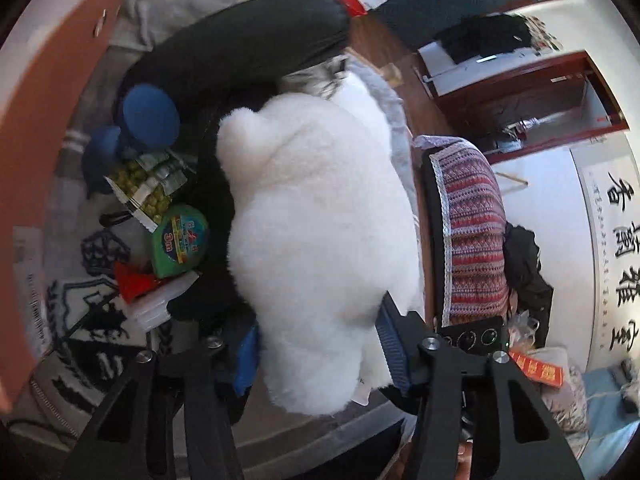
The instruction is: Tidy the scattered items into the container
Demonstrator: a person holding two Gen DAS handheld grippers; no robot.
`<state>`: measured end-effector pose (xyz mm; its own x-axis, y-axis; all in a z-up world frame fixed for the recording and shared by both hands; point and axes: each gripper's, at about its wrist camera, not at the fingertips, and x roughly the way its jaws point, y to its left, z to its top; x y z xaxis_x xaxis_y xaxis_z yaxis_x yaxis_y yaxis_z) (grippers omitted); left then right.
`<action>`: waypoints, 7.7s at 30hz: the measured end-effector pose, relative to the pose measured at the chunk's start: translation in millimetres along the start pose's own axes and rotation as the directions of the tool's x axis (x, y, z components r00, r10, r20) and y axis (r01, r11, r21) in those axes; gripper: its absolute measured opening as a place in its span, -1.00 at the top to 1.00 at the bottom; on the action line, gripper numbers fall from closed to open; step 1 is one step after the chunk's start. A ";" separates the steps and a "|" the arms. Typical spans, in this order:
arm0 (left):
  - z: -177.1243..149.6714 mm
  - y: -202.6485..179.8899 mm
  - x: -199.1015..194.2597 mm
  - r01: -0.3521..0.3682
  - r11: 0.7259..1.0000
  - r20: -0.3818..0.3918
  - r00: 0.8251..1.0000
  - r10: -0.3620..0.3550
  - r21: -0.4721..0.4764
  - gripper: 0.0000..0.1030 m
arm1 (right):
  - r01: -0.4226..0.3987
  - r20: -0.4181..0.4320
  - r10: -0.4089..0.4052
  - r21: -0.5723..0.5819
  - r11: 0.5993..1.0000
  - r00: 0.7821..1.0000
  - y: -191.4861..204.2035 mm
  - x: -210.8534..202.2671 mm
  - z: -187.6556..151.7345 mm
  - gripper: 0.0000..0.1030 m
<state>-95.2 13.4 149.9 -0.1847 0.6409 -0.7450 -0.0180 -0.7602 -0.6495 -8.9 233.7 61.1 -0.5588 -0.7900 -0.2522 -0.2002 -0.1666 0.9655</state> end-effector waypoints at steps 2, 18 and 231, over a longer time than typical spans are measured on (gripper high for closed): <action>-5.9 -10.7 -14.4 -0.003 0.999 0.006 1.000 0.002 0.033 0.04 | -0.009 -0.003 0.009 -0.044 0.999 1.000 14.6 -5.9 -9.6 0.34; -67.0 -23.6 -230.2 -0.231 0.959 0.400 0.904 0.150 0.161 0.06 | -0.138 -0.143 0.105 -0.249 0.958 0.984 161.3 46.4 -100.9 0.34; 76.9 -11.8 160.8 -0.367 0.862 -0.112 0.897 0.427 0.350 -0.44 | 0.319 0.245 -0.321 0.050 0.946 0.915 -24.4 -68.3 85.4 -0.43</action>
<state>-200.2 117.3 49.4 -0.0638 0.2626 -0.9628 -0.2915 -0.9276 -0.2337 -34.5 342.2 49.1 -0.6440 -0.5248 -0.5566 -0.4076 -0.3803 0.8302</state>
